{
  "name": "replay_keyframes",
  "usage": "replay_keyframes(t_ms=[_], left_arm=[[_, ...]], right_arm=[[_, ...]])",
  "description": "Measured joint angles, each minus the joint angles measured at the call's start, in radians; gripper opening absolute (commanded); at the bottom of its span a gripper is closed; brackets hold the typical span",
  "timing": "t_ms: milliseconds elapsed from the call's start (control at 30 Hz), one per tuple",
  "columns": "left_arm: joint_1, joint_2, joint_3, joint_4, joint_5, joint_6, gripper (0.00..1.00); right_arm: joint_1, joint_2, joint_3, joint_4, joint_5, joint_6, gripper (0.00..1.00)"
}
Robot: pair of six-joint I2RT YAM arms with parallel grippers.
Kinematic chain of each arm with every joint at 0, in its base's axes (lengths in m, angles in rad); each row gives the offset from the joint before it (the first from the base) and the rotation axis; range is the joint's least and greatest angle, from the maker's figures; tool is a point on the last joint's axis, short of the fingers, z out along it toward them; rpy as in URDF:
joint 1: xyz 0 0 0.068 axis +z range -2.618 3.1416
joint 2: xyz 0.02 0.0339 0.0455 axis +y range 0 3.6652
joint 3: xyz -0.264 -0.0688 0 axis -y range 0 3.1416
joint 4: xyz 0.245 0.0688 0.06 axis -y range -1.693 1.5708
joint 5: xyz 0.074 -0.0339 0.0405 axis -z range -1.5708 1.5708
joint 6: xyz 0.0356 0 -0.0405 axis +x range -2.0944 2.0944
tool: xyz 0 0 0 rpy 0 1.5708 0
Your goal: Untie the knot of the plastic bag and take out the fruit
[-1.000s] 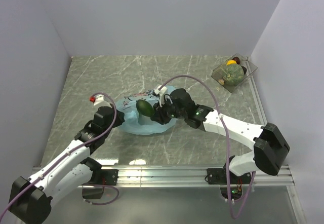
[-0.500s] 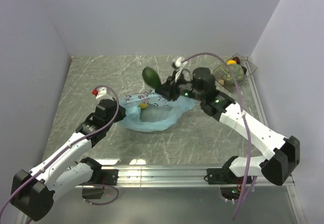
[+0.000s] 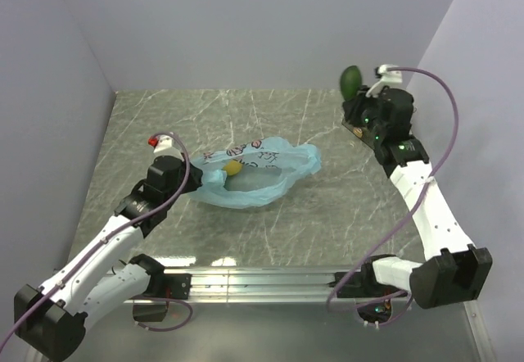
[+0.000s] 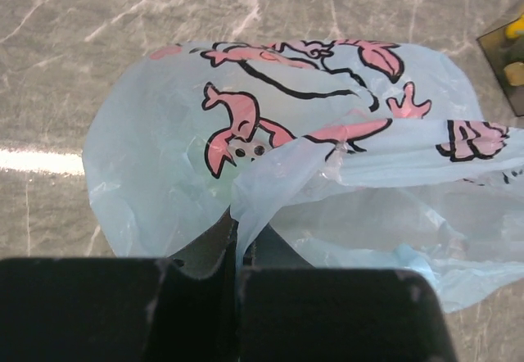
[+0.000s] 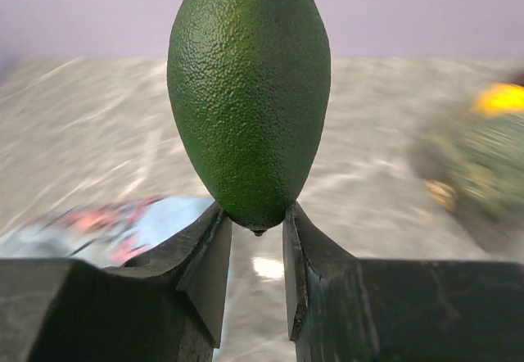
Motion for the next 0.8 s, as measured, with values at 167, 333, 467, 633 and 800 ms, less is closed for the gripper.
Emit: replay_keyframes(t_ms=[167,333,467,633,800], left_arm=[[0.0,-0.043,0.0,0.0,0.02,0.003,0.01],[0.0,-0.076,-0.001,0.001,0.024,0.003,0.0],[0.0,-0.081,-0.001,0.001,0.037,0.007,0.01],[0.0,-0.081,-0.004,0.009,0.051,0.022,0.01],[0.0,-0.089,-0.02,0.027,0.064,0.031,0.01]], right_arm=[[-0.163,0.079,0.005,0.008,0.091,0.032,0.0],[-0.28,0.277,0.08,0.001,0.185,0.072,0.0],[-0.325,0.443,0.178,0.0,0.256,0.099,0.0],[-0.358,0.61,0.315,-0.012,0.341,0.122,0.0],[-0.379,0.763,0.474,-0.016,0.399,0.121,0.0]])
